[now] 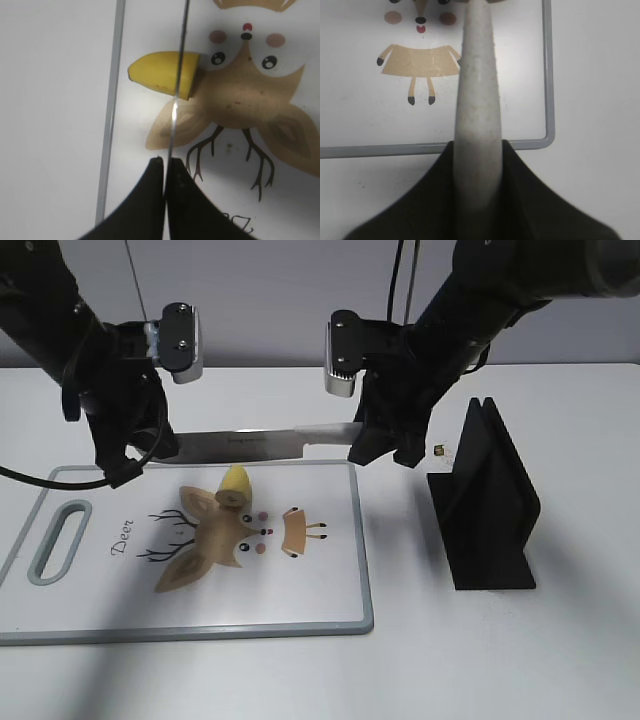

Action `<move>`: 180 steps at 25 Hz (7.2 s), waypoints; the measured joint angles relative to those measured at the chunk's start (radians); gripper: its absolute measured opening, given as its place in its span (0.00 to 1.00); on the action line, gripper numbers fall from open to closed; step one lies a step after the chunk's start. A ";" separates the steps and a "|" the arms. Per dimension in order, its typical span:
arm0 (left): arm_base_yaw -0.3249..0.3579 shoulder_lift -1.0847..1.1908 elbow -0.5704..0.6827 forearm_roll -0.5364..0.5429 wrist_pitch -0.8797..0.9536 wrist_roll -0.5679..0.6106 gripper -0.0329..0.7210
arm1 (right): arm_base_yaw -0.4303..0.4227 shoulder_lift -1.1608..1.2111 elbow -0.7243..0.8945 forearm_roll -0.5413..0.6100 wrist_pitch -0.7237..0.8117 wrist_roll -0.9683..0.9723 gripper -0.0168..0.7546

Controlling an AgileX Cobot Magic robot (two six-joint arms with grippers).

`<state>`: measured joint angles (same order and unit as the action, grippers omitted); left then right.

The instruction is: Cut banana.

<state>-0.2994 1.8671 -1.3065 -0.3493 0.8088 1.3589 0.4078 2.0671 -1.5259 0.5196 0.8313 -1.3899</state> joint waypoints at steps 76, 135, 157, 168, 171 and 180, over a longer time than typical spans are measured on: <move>0.004 0.177 -0.013 0.010 -0.073 -0.009 0.03 | 0.010 0.146 0.000 0.011 -0.092 -0.005 0.23; -0.018 -0.583 0.535 -0.037 -0.538 -0.903 0.71 | 0.159 -0.115 0.005 -0.111 0.081 0.923 0.23; 0.217 -0.991 0.627 -0.022 -0.088 -0.906 0.71 | 0.164 -0.693 0.374 -0.401 0.013 1.530 0.23; 0.324 -1.279 0.627 0.068 0.198 -1.012 0.71 | 0.163 -0.884 0.486 -0.654 0.104 1.932 0.23; 0.325 -1.396 0.633 0.093 0.232 -1.050 0.71 | 0.163 -0.904 0.511 -0.659 0.105 1.960 0.23; 0.325 -1.799 0.750 0.197 0.292 -1.137 0.70 | 0.163 -0.908 0.673 -0.692 -0.024 2.047 0.23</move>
<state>0.0261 0.0684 -0.5564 -0.1522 1.1004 0.2219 0.5713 1.1593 -0.8525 -0.1726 0.8070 0.6568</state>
